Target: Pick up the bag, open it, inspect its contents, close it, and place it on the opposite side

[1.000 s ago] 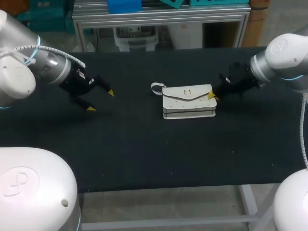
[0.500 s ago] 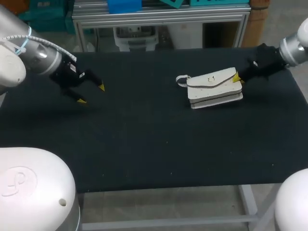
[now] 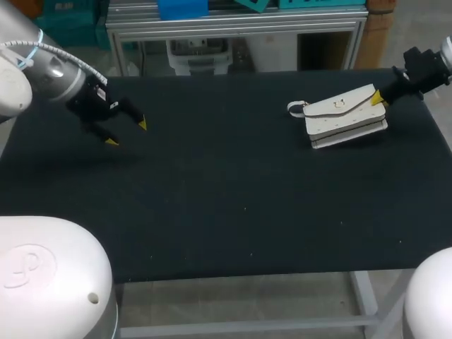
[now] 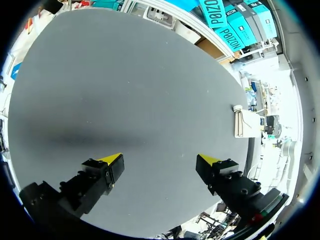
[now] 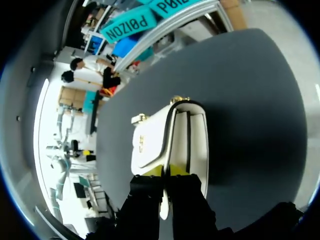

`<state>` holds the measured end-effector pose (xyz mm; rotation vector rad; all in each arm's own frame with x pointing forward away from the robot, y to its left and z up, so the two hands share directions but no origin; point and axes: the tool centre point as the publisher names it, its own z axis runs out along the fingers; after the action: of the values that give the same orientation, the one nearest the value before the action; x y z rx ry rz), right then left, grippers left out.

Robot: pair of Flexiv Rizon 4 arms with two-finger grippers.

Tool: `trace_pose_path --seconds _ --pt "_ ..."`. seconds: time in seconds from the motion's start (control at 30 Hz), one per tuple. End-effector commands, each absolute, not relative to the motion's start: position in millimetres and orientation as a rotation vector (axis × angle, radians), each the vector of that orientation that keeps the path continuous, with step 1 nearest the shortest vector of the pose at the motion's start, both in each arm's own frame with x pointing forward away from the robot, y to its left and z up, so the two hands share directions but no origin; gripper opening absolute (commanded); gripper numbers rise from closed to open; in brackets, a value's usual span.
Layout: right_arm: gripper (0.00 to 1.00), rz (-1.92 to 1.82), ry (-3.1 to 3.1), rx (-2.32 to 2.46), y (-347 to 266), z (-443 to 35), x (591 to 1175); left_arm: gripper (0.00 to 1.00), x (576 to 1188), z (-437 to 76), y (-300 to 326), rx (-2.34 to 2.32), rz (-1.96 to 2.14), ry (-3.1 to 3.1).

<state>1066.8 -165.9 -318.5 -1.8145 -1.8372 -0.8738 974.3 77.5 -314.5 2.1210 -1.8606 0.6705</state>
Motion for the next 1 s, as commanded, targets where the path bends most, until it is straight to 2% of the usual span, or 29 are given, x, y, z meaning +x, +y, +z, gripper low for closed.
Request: trace_pose_path --seconds 0.03,0.63,1.0 --pt "0.0 -0.818 -1.85 -1.687 -177 -319 1073 1.0 980 -311 82 2.104 0.639 -1.883" --pt "0.0 -0.826 -1.848 -1.693 -182 -319 1077 1.0 981 -310 85 2.116 0.643 -1.89" --pt "0.0 -0.854 -1.813 -1.766 -255 -319 1125 1.0 997 -311 109 2.127 0.635 -1.929"
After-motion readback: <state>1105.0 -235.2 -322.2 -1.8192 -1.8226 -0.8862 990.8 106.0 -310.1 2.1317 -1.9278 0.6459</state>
